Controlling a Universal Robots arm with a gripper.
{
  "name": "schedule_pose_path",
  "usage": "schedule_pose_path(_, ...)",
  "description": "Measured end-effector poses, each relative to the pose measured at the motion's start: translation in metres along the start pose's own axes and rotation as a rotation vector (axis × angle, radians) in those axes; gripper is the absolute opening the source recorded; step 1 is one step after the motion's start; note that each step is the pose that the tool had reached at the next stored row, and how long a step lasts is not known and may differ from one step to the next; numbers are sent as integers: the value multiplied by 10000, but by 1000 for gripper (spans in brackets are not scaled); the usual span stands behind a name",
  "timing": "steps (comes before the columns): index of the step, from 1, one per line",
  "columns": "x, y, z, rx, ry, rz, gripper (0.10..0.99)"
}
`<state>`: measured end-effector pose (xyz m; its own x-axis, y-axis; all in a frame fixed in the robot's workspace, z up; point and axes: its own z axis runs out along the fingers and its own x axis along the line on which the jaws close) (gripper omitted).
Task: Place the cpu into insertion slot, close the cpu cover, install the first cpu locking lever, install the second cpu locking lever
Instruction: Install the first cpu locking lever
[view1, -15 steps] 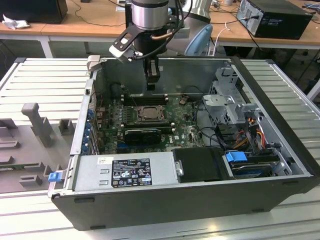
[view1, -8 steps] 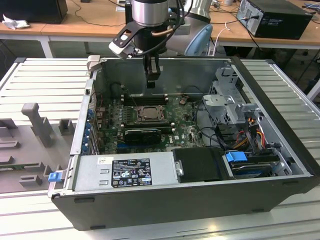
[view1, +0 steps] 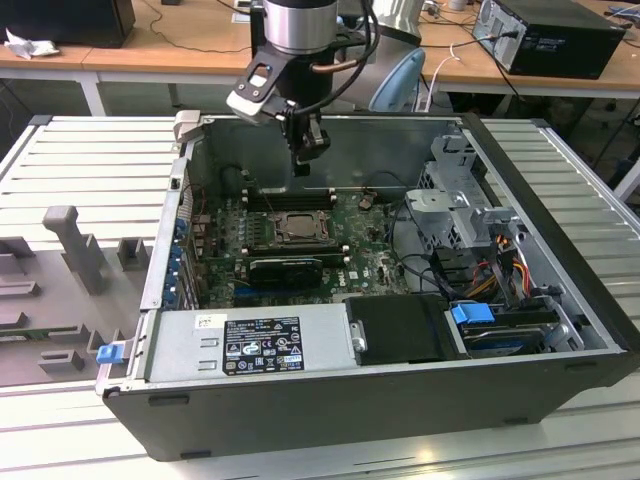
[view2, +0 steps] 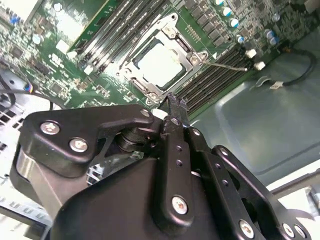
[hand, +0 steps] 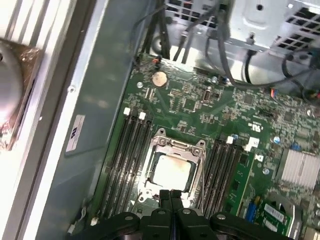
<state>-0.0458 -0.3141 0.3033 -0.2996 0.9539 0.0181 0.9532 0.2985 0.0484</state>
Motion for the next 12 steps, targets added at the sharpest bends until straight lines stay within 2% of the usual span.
schedule_pose_path(6, 0, 0, 10, 24, 58, -1206, 106)
schedule_pose_path(12, 0, 0, 10, 38, 97, -2008, 106)
